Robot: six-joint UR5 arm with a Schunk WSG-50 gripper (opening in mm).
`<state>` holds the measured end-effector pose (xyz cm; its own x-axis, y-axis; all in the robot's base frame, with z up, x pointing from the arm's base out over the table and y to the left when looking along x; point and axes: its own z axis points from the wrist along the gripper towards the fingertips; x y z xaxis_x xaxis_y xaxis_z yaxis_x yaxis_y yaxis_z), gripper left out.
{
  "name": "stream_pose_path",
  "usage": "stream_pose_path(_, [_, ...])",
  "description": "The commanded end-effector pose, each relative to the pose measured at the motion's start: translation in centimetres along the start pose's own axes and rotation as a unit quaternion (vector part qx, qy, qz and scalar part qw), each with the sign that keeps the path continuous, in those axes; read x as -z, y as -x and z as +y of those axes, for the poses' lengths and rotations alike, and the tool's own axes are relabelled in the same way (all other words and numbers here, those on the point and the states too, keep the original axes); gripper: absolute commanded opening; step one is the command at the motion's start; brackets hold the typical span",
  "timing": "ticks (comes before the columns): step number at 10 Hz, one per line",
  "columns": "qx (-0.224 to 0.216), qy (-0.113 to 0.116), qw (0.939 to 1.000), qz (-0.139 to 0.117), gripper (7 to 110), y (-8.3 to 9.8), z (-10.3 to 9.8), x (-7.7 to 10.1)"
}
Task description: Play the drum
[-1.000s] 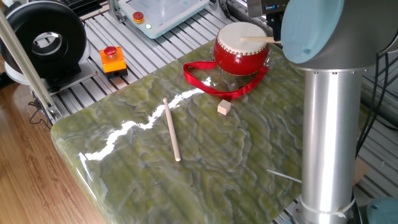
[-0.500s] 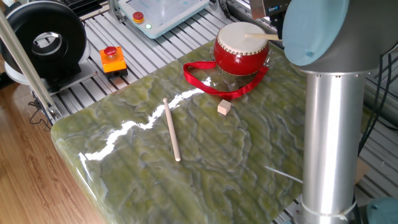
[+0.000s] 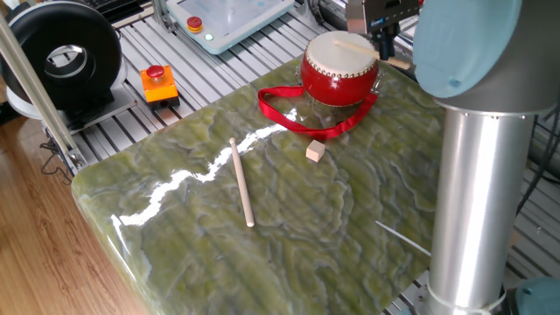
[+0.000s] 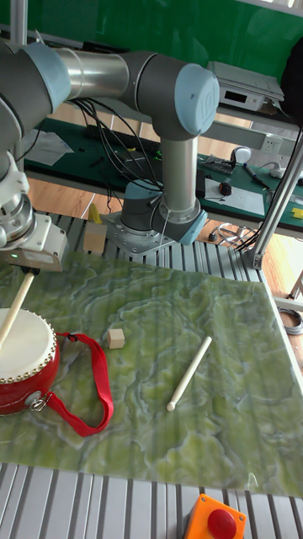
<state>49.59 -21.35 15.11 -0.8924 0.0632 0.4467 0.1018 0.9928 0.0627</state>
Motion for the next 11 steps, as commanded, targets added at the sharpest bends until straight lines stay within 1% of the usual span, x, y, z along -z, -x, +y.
stream_pose_path(1, [0.009,-0.014,0.9997,-0.019,7,0.5,-0.8,0.2])
stream_pose_path(2, [0.013,-0.033,0.9992,-0.021,7,0.0,-1.8,0.9])
stream_pose_path(3, [0.015,-0.063,0.9975,-0.029,7,0.0,-3.3,1.5])
stream_pose_path(4, [0.016,-0.073,0.9968,-0.031,7,-0.1,-3.7,1.8])
stream_pose_path(5, [0.019,-0.087,0.9953,-0.04,7,0.3,-4.4,2.0])
stream_pose_path(6, [0.019,-0.094,0.994,-0.052,7,0.8,-4.8,2.1])
stream_pose_path(7, [0.021,-0.043,0.9977,-0.048,7,0.5,-2.3,1.8])
stream_pose_path(8, [0.026,-0.01,0.9987,-0.042,7,0.2,-0.7,1.7])
stream_pose_path(9, [0.026,-0.014,0.9989,-0.037,7,0.1,-0.9,1.6])
stream_pose_path(10, [0.026,0.011,0.9995,-0.016,7,-0.9,0.4,1.4])
stream_pose_path(11, [0.029,0.07,0.9966,0.031,7,-3.1,3.2,1.5])
